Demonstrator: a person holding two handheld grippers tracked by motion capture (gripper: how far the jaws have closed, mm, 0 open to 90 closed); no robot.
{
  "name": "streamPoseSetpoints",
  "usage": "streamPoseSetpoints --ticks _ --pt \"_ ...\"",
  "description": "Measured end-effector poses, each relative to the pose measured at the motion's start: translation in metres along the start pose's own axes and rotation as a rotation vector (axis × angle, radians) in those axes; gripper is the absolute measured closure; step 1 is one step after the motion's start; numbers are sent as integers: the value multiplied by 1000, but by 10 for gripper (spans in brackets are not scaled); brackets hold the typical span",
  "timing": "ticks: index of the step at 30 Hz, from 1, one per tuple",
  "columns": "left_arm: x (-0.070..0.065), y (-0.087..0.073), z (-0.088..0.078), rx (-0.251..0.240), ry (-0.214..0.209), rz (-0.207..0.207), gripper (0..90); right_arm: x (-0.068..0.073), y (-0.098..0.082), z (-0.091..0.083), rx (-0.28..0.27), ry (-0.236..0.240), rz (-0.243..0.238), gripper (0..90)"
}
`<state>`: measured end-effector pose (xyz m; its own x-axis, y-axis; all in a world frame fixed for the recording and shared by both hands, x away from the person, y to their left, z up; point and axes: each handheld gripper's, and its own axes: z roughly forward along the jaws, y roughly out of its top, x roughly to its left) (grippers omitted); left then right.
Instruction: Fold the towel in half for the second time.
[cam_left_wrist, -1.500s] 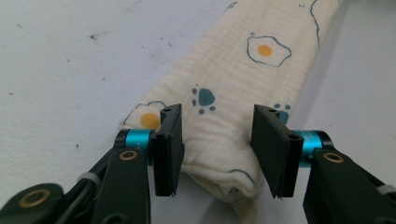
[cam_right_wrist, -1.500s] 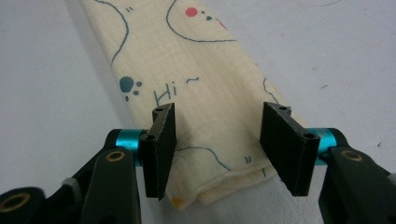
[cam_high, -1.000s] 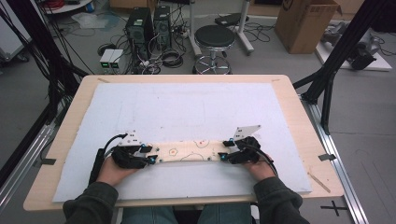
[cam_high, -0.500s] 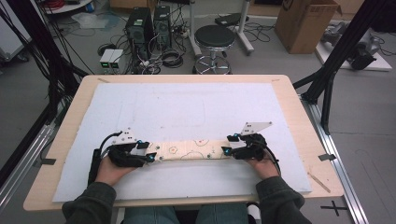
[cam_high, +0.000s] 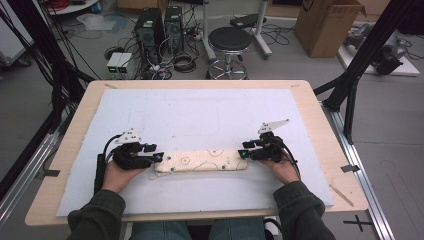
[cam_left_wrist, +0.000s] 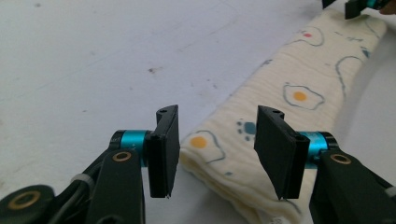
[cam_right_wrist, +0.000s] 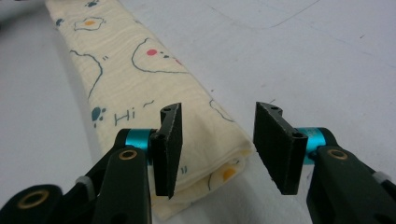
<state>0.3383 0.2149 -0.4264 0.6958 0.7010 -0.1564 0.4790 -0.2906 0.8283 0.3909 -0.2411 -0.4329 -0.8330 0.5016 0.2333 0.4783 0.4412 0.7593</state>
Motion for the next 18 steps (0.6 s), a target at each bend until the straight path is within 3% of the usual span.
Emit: streamPoseSetpoints --ticks 2,6,12,15,18 --pt "3 -1 2 4 12 -22 512 -4 0 2 8 5 22 520" --pt "3 -2 9 38 24 -23 515 -4 -1 7 29 -11 31 527" --pt "1 -5 18 95 50 -4 553 1 -1 8 26 -58 9 565" --pt "-2 -5 21 111 50 3 605 5 -5 12 60 -71 7 596" --pt "-4 -6 22 109 47 10 659 8 -6 12 59 -79 -6 640"
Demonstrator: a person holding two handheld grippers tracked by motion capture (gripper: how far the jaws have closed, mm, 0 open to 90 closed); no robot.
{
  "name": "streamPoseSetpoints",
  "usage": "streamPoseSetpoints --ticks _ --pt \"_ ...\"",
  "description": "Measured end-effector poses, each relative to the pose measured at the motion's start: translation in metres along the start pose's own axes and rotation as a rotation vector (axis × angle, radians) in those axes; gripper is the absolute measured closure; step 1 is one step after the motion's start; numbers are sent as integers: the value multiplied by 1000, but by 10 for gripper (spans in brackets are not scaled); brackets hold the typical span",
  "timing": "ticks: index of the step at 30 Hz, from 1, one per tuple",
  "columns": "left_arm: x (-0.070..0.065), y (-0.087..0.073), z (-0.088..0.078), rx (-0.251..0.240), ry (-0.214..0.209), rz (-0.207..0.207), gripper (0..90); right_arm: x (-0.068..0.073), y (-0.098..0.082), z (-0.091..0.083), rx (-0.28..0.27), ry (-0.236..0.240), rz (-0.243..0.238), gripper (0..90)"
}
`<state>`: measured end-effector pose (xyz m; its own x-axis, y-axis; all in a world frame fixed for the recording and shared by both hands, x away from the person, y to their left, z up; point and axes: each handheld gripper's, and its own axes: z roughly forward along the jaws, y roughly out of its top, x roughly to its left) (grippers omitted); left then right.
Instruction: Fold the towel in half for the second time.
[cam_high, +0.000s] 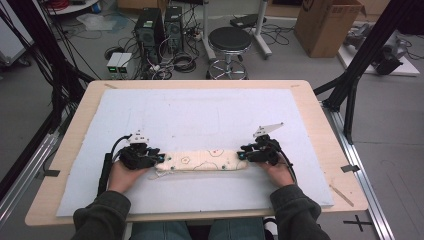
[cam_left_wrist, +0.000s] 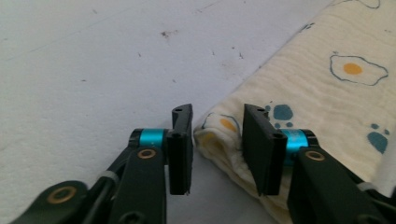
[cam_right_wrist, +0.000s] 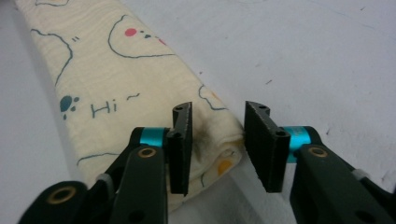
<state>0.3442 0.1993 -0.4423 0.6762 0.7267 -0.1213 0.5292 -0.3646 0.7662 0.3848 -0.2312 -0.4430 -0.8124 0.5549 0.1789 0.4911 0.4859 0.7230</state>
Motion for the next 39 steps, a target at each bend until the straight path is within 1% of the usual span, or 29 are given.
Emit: streamPoseSetpoints --ticks 5,8,10,12,17,22,23,25,28,29,30,31,32,33,35,36,38,39 --pt "0 -1 0 -1 -14 -1 726 3 -2 0 -3 0 -3 688" --pt "-2 -1 0 -2 -18 7 772 4 -1 0 0 -1 -15 725" --pt "-2 -1 -1 -5 -20 4 792 5 -1 0 0 -4 -26 747" --pt "-2 -1 -1 -6 -19 3 804 6 -1 0 2 -8 -30 762" --pt "-2 0 -1 -10 -19 5 818 6 -2 -2 -10 3 -18 790" --pt "-2 1 -3 -24 -6 3 824 6 0 -4 -17 -5 -38 796" --pt "-2 2 -3 -25 -5 9 824 6 0 -4 -18 -1 -36 797" --pt "-2 5 -4 -19 -2 20 824 5 1 -5 -19 6 -21 797" --pt "0 8 -5 -39 6 10 824 3 5 -7 -23 -3 -27 801" --pt "1 9 -5 -50 12 1 824 3 7 -7 -24 -9 -26 801" --pt "1 9 -5 -50 12 1 824 3 7 -7 -24 -9 -26 801" --pt "2 15 -4 -41 22 7 824 3 11 -8 -25 -23 -29 803" --pt "2 15 -4 -41 22 7 824 2 13 -8 -25 -25 -28 803" --pt "3 22 -4 -60 25 13 824 2 14 -8 -20 -33 -26 802" --pt "4 24 -3 -61 26 9 824 -2 16 -8 -29 -51 -24 803" --pt "6 27 -2 -54 33 17 824 -2 16 -8 -29 -51 -24 803" --pt "8 33 -1 -61 44 10 824 -6 17 -8 -41 -54 0 804" --pt "11 37 0 -63 48 8 824 -10 20 -7 -42 -63 6 804"
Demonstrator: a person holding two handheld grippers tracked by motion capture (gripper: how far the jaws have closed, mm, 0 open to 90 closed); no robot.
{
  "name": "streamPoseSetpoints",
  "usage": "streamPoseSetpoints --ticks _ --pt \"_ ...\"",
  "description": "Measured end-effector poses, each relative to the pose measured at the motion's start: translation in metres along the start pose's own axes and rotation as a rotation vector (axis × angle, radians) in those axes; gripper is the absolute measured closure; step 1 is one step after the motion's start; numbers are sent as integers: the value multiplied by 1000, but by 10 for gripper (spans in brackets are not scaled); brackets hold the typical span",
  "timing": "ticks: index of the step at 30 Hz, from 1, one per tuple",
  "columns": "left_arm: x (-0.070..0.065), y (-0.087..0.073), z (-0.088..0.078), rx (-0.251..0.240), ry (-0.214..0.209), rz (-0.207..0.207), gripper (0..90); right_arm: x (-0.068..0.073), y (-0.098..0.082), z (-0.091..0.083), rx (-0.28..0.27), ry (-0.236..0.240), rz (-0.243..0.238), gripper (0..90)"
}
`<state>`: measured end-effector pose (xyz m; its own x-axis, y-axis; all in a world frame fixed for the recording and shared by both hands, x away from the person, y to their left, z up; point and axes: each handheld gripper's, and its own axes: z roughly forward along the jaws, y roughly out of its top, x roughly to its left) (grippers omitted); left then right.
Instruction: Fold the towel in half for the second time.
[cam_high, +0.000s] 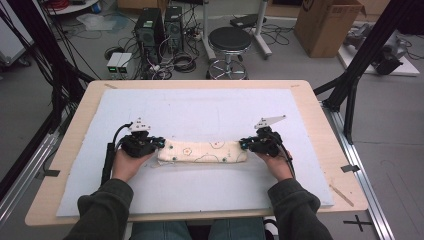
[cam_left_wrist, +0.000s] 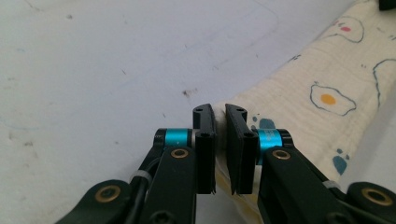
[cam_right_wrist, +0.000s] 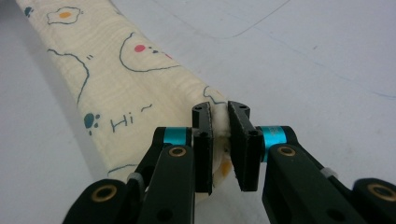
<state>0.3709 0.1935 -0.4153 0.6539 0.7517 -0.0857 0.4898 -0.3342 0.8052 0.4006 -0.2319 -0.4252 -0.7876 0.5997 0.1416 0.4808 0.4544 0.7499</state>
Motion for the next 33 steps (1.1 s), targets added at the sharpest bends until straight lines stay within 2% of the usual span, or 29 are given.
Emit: streamPoseSetpoints --ticks 2,3,8,13,16,18,19,22,23,26,27,28,30,31,33 --pt "1 2 1 -5 7 4 824 -1 2 0 2 -6 3 804" --pt "3 4 2 -19 15 -7 824 -5 6 1 -3 -16 5 804" --pt "11 6 9 -5 38 -19 824 -12 17 5 -6 -29 21 804" --pt "16 14 15 -24 48 -27 824 -19 25 9 -3 -52 33 804" --pt "20 13 21 -19 59 -36 824 -26 30 11 0 -64 49 804" --pt "22 12 24 -17 64 -40 823 -28 31 13 -1 -73 43 804" --pt "23 11 28 -13 78 -45 823 -30 35 16 10 -79 56 803" --pt "25 9 32 -5 90 -53 822 -33 37 23 24 -88 50 801" --pt "27 8 35 -12 97 -70 818 -33 37 25 25 -90 56 800" --pt "30 6 38 -19 92 -83 795 -35 35 29 47 -92 64 790" --pt "31 6 38 -19 91 -86 753 -37 33 32 56 -89 73 757" --pt "32 5 37 -14 87 -82 740 -38 33 32 49 -86 76 739" --pt "35 5 34 -35 81 -90 720 -38 33 31 42 -79 83 717" --pt "37 5 30 -62 81 -117 687 -39 33 29 22 -75 83 702" --pt "38 6 28 -71 80 -116 666 -39 33 28 16 -72 89 693"
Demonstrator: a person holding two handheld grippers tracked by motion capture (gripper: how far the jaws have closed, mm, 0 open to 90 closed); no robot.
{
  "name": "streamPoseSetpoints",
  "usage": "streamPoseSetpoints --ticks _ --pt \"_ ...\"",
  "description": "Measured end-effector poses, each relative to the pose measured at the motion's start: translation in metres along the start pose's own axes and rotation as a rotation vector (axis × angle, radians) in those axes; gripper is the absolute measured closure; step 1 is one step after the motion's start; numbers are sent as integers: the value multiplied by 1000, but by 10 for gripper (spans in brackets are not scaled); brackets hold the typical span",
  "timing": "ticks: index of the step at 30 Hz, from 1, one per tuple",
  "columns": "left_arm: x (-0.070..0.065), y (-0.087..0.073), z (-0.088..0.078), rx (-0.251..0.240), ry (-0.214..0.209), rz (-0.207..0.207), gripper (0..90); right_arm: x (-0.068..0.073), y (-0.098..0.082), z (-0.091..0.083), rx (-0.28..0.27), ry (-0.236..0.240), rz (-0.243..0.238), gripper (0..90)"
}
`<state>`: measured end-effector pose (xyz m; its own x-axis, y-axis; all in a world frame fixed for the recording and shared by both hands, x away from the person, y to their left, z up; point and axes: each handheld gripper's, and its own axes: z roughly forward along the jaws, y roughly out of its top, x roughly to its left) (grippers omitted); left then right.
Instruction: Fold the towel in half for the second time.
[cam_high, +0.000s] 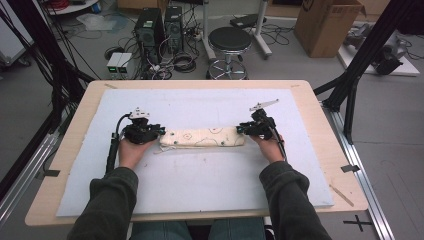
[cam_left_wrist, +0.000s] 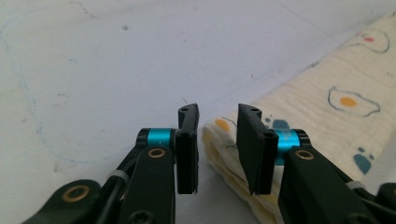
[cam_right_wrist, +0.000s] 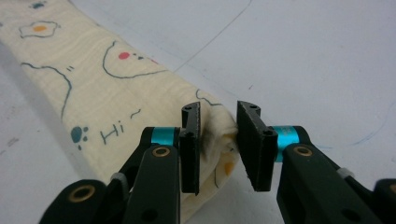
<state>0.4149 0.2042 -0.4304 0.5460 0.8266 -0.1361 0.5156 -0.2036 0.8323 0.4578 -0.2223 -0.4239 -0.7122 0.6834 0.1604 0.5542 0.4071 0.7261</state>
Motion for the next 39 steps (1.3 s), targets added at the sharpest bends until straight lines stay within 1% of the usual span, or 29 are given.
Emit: streamPoseSetpoints --ticks 1,2,4,5,7,8,9,10,11,12,14,15,19,20,22,24,26,29,31,34,36,38,39 --pt "0 2 -3 -16 -8 1 651 0 0 -2 -9 -1 2 673" --pt "0 2 -3 -16 -8 1 641 0 0 -2 -9 -1 2 673" --pt "-3 3 -6 -26 -29 5 637 1 1 -3 -14 -2 5 641" --pt "-4 3 -7 -28 -34 9 633 1 1 -4 -20 -2 3 630" --pt "-7 4 -9 -30 -49 21 626 1 1 -6 -30 3 20 603" --pt "-9 5 -9 -31 -55 27 626 1 1 -7 -31 4 19 594" --pt "-10 6 -11 -29 -59 33 622 3 2 -9 -44 10 21 569" --pt "-10 6 -11 -29 -64 34 622 3 2 -9 -44 10 21 569" --pt "-12 6 -12 -33 -72 31 623 4 2 -11 -60 15 18 564" --pt "-13 7 -14 -27 -77 38 622 4 3 -13 -65 16 15 561" --pt "-14 7 -14 -31 -81 32 622 4 3 -14 -72 16 17 554" --pt "-15 8 -17 -35 -80 34 616 5 3 -17 -89 18 22 537" --pt "-17 9 -20 -27 -83 36 594 7 3 -21 -91 23 26 509" --pt "-19 10 -22 -34 -88 35 585 7 3 -23 -96 26 24 486" --pt "-19 10 -23 -34 -90 40 583 8 3 -25 -96 28 28 477" --pt "-20 10 -25 -38 -94 37 578 8 3 -27 -106 24 30 452" --pt "-21 11 -27 -40 -98 38 571 9 3 -31 -112 22 41 423" --pt "-22 12 -30 -44 -100 40 563 10 3 -33 -122 20 40 400" --pt "-22 12 -34 -44 -104 36 538 13 4 -37 -128 17 38 375" --pt "-23 12 -36 -46 -107 33 524 16 4 -40 -143 17 34 346" --pt "-24 13 -39 -46 -108 43 521 16 5 -41 -149 17 29 341" --pt "-26 13 -44 -53 -113 49 491 19 5 -45 -153 23 31 320" --pt "-26 13 -44 -53 -113 49 484 19 5 -45 -159 22 22 310"
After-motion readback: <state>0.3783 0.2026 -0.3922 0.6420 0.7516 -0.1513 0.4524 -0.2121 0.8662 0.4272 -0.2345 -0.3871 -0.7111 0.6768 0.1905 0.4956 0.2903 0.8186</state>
